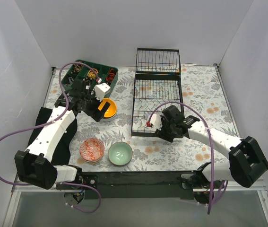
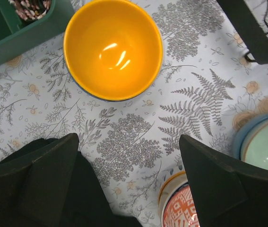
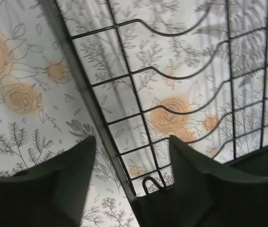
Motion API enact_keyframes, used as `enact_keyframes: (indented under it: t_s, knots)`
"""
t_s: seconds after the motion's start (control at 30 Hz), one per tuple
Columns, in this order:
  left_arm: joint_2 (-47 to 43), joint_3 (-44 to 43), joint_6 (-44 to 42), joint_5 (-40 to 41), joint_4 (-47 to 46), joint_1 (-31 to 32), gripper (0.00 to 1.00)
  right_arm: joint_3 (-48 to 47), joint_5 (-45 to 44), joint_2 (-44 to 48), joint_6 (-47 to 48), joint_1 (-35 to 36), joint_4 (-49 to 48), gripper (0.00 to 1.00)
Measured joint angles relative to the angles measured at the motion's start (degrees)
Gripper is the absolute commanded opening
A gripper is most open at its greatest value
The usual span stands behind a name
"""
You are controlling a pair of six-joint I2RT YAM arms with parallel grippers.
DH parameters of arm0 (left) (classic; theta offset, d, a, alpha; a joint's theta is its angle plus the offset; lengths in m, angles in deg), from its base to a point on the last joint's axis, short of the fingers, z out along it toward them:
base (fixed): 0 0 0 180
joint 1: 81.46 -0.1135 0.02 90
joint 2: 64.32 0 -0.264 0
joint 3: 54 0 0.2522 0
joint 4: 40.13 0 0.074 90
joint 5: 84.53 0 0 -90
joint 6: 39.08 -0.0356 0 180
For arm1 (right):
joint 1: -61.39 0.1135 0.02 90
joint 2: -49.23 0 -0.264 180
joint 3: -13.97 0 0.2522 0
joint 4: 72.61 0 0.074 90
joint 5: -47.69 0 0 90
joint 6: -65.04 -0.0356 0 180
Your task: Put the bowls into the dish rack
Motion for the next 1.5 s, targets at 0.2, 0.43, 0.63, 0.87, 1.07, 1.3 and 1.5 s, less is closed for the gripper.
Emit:
enact_keyframes:
  t_s: [0.2,0.43,0.63,0.87,1.07,1.3,1.5]
  knots:
    - [1.2,-10.7,-3.7,-2.8,12.5,2.5,0.80,-2.7,-2.6,5.5,-1.2,-0.9,1.6,0.89]
    - [-2.5,-7.6,-3.1,-5.2,23.6,4.6,0.78,-2.8,-4.5,13.4,-4.2,-1.0,4.1,0.89]
    - [-9.9,-0.8,-0.7,-5.0,27.7,14.3,0.73,-0.6,-5.3,13.4,-5.2,-2.6,4.9,0.88]
    - [-8.7,5.4,4.2,-7.6,28.1,19.8,0.66,-0.6,-5.6,12.2,-5.2,-3.3,5.0,0.88]
    - [-8.4,8.3,7.2,-7.8,28.8,20.5,0.61,-0.6,-5.7,12.2,-5.1,-4.3,4.8,0.88]
    - [-4.1,9.3,9.2,-6.3,28.7,20.5,0.49,1.4,-5.5,13.5,-5.1,-5.4,4.5,0.87]
    - [-2.1,11.2,10.9,-3.3,27.3,20.6,0.40,2.0,-5.5,14.0,-5.0,-5.4,4.4,0.87]
